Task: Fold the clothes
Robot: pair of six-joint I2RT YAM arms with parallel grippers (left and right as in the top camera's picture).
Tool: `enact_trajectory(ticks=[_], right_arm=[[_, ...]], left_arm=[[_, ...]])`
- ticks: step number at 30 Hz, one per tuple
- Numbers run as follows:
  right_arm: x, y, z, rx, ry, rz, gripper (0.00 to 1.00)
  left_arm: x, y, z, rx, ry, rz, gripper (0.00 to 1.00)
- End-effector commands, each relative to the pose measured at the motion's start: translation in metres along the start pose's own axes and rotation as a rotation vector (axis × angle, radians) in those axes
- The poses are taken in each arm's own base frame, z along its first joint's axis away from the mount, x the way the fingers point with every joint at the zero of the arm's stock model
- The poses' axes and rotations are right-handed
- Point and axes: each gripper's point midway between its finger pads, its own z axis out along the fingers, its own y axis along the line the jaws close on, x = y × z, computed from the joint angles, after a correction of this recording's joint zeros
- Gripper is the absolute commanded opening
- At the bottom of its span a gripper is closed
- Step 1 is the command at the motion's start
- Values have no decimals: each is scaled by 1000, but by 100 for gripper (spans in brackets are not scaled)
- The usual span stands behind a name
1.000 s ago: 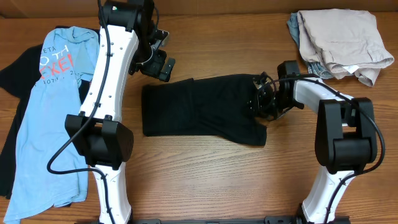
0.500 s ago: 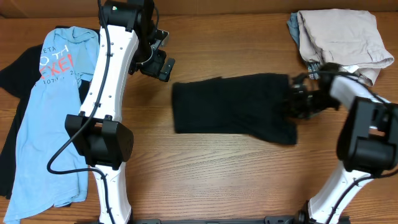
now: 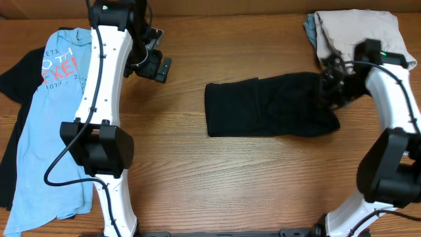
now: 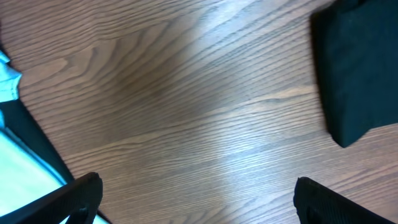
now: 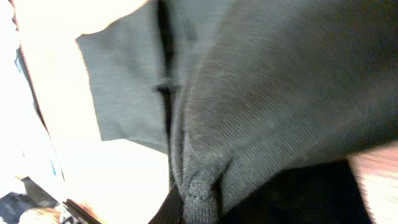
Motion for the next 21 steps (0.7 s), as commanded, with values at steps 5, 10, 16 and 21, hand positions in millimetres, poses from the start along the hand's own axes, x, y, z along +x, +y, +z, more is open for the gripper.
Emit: enact_trajectory(ticks=[5,10,16,21], right_arm=[[-1,103,32,72,-14,-133,4],[7,155,75,155,-59,-212,4],[28,209,139,163,-68,-355,15],[39,222,172,152,-47,-410,100]], left_arm=[[-7,10,-10,-20,-49,-19,100],[-9,10,-10,-21,-56,-19,100],[-12,10,-10,-22,-70,-18,100],[-15,9,-10,-14,-83,-17,100]])
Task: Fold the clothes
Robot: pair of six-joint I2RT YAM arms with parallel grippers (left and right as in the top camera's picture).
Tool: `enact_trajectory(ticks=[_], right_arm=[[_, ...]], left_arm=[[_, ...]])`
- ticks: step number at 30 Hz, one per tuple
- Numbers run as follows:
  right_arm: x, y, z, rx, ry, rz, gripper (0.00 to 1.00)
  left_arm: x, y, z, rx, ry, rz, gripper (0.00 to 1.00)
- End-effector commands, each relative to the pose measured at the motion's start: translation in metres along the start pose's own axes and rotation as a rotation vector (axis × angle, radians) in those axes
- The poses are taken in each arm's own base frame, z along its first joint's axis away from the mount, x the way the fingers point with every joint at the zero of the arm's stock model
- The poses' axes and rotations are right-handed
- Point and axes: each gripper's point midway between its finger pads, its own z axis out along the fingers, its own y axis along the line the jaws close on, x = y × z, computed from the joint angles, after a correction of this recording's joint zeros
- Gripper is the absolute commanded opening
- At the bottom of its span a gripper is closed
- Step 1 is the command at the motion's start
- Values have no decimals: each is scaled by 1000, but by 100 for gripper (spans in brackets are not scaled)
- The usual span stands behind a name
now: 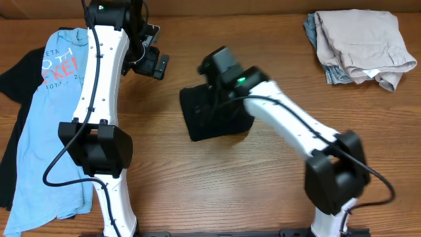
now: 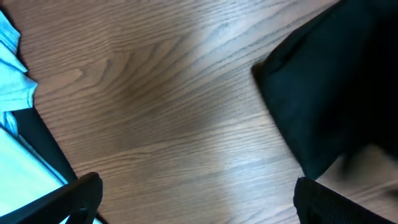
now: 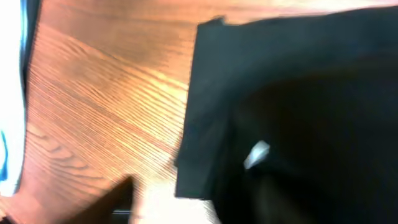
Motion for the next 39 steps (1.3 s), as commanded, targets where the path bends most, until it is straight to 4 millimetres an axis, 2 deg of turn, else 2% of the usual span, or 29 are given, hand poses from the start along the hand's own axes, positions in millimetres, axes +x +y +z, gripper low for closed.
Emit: enact_trajectory(ticks=[1,4,8,10,13,16,17,18,19,21,22,23,26,31,39], right_arm=[[-6,-5,8,35,-13,22,100],[-14,1,-8,2,-27,29,100],[-31,6,-54,-51,-69,42,100],[-39,2,-80,-44,-96,61,100],[-46,-15,-109,-20,-124,106,100],[-44,-51,-119,24,-109,203,100],[-39,-70,-117,43,-84,269,100],[-34,-80,-113,49,-67,302,99],[-30,-87,-110,53,-54,337,85],[-19,-98,-98,65,-21,412,65],[-13,-101,-91,69,-7,437,57],[-7,-104,-83,72,8,461,54],[7,-102,-60,43,38,493,53],[19,-94,-30,-12,43,515,54],[20,-88,-6,-37,11,495,54]], left_arm=[[-6,1,-9,-1,-40,-6,100],[-8,1,-9,-3,-48,-6,100],[-10,1,-9,-4,-56,-5,100],[-10,1,-9,-5,-57,-5,100],[-10,1,-9,-5,-56,-5,100],[-10,1,-9,-5,-56,-5,100],[-10,2,-9,-5,-56,-6,100],[-10,2,-9,-5,-57,-6,100],[-10,2,-9,-5,-58,-6,100],[-11,2,-9,-6,-59,-5,100],[-11,2,-9,-6,-59,-5,100],[-11,2,-10,-6,-61,-5,100],[-12,2,-10,-6,-63,-5,100],[-12,2,-10,-6,-62,-5,100],[-12,2,-10,-6,-62,-5,100]])
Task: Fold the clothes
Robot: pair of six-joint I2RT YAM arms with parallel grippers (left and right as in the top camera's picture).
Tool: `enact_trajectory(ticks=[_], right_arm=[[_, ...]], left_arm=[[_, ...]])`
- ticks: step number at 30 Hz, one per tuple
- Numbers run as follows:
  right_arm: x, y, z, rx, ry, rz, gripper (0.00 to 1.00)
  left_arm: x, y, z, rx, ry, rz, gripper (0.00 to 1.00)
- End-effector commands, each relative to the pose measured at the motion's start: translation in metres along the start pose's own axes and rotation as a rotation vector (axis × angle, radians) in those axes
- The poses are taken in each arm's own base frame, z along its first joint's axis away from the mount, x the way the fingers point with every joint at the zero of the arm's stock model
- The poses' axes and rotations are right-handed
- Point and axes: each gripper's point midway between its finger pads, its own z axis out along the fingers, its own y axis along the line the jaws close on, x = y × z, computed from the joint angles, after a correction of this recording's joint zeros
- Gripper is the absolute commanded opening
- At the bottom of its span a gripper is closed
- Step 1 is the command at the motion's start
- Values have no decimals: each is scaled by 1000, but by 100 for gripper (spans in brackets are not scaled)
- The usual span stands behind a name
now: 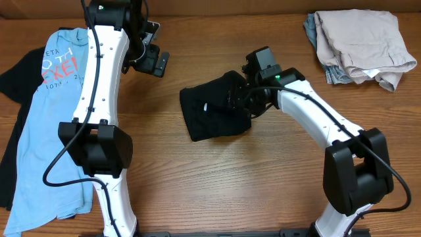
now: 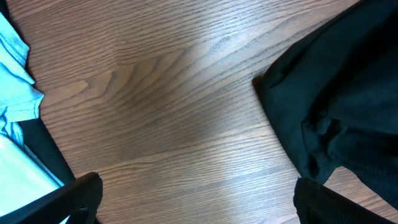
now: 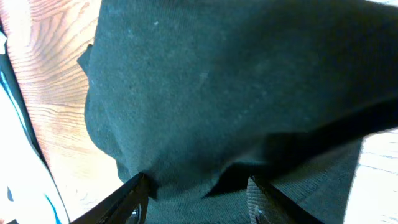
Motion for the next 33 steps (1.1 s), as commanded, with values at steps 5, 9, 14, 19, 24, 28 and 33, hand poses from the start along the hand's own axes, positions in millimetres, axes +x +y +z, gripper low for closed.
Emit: enact_trajectory(ticks=[5,9,14,19,24,28,33], right_arm=[[-4,11,13,-40,-25,-11,25],[-11,24,11,-99,-43,-33,4],[-16,54,7,-208,-65,-90,4],[-26,93,-1,-288,-140,-179,4],[-38,121,-2,-337,-245,-252,4],[-48,131,5,-343,-312,-274,6],[-57,136,16,-363,-353,-274,44]], left_arm=[[-4,0,-9,-1,-30,-7,100],[-4,0,-8,-1,-28,-6,100],[-7,3,-8,-4,-41,-11,100],[-15,6,-9,-10,-74,-12,100],[-20,9,-9,-15,-98,-17,100],[-24,15,-10,-21,-119,-26,100],[-27,22,-11,-27,-134,-39,100]])
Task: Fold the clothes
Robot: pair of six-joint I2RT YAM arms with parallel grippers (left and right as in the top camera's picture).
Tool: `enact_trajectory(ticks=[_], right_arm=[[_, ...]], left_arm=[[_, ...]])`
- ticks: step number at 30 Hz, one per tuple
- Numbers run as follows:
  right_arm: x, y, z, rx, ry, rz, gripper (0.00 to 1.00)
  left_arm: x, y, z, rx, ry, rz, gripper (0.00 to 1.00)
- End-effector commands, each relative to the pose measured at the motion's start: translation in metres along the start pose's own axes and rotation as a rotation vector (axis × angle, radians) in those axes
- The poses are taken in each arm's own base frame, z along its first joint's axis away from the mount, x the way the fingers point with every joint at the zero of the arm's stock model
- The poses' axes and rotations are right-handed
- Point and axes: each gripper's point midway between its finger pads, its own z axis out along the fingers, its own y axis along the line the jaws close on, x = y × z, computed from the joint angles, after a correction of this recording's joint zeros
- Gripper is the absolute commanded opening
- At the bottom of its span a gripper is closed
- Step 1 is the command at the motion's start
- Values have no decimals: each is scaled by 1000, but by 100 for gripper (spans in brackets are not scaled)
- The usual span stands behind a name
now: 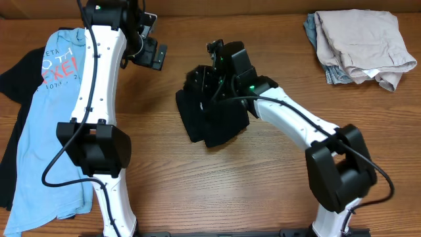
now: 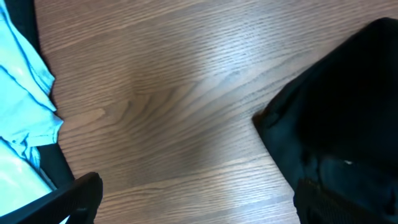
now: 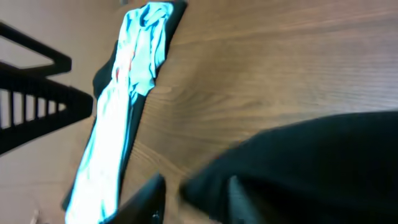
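Note:
A black garment [image 1: 217, 118] lies folded in a thick bundle at the table's middle, its upper left part bunched up. My right gripper [image 1: 209, 78] is at that upper left edge. In the right wrist view the right gripper [image 3: 193, 199] is open, one finger over bare wood, the other against the black cloth [image 3: 311, 162], the picture blurred. My left gripper [image 1: 150, 51] hangs open over bare wood at the back left, clear of the black garment [image 2: 336, 124], with nothing between its fingers [image 2: 81, 193].
A light blue T-shirt [image 1: 49, 118] lies spread over a black shirt [image 1: 13, 79] along the left edge. A crumpled beige and grey pile [image 1: 358, 43] sits at the back right corner. Bare wood [image 1: 263, 191] runs along the front.
My right gripper was over the right side of the folded black garment and is now at its upper left edge. The bundle has bunched up, with a flap lower at the front.
The black garment lay stretched across the middle, my right gripper shut on its right end. Then that end was over the left half, folding it in two. Later the gripper stood open over the bundle, now at its left edge. The left arm stayed put.

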Motion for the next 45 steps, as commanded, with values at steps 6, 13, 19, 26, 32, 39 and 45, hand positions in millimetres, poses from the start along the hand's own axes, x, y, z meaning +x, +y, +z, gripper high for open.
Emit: enact_trajectory(ticks=[6,13,19,26,32,39,45], right_arm=[[-15,17,-9,-38,7,-38,92],[3,8,-52,136,143,-95,100],[58,-29,-59,343,307,-66,78],[111,-42,-43,411,368,-125,45],[125,-55,-39,470,372,-123,30],[121,-44,-36,434,365,-125,4],[126,13,-35,349,389,-196,4]], left_arm=[[-4,18,-9,-13,-37,-46,100],[-2,31,-10,-20,-38,-71,100],[-1,38,-10,-25,-40,-85,100],[-1,39,-10,-26,-41,-87,100],[-1,39,-10,-26,-42,-87,100],[-1,39,-10,-26,-42,-87,100],[-2,40,-10,-28,-48,-87,100]])
